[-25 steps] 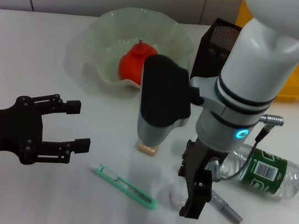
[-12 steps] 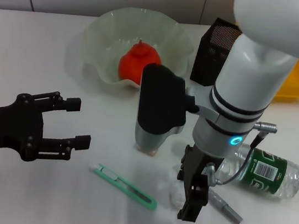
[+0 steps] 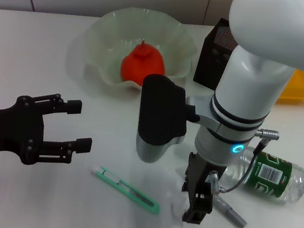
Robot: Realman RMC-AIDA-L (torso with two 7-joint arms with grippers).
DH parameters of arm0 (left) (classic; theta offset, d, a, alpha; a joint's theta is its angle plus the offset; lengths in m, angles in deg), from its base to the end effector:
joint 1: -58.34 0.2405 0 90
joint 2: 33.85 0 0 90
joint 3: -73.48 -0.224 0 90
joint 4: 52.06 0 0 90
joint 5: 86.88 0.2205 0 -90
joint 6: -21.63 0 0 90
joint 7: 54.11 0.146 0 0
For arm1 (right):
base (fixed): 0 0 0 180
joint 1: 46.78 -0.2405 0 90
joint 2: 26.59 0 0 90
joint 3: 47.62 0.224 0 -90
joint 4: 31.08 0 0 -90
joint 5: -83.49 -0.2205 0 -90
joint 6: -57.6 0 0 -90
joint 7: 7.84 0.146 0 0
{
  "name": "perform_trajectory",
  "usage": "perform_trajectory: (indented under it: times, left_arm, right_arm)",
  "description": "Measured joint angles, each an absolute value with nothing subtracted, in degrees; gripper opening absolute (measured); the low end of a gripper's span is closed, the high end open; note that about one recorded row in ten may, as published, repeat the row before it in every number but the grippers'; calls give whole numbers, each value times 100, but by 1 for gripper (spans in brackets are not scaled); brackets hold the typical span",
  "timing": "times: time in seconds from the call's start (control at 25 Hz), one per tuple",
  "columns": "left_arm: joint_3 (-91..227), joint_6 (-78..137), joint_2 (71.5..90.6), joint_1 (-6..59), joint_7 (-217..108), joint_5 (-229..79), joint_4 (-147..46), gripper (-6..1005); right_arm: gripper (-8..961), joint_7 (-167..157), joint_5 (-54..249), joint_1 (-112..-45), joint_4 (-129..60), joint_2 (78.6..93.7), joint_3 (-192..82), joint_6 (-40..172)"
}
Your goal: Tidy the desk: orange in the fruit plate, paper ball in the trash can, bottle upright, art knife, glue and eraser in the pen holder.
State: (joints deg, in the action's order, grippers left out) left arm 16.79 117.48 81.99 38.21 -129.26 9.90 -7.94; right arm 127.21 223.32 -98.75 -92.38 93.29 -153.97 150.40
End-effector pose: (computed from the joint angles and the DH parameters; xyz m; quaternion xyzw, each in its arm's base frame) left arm -0.2393 0.2885 0.0295 -0.9443 -0.1416 -0.2825 0.0919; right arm 0.1072 0.3022 -0.0817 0.9363 -0.0485 0.3455 0.0408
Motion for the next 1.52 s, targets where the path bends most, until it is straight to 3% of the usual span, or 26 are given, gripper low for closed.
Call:
perform_trajectory:
  times: [0.56, 1.08, 1.36, 1.52]
  left_arm:
    - [1679, 11752, 8208, 3850, -12924, 989, -808, 829]
    - [1685, 11752, 8201, 3856, -12863, 988, -813, 827]
    - [1688, 11752, 8203, 3838, -12855, 988, -812, 826]
    - [1688, 11728, 8199, 3801, -12892, 989, -816, 825]
  right_arm:
    - [349, 12732, 22332, -9824, -9347, 9317, -15302, 15066]
    - [351, 12602, 24071, -9357, -11760, 9226, -13081, 16586]
    - [378, 12179, 24995, -8987, -12493, 9169, -12057, 16369]
    - [393, 11955, 25058, -8861, -12501, 9063, -11547, 16005]
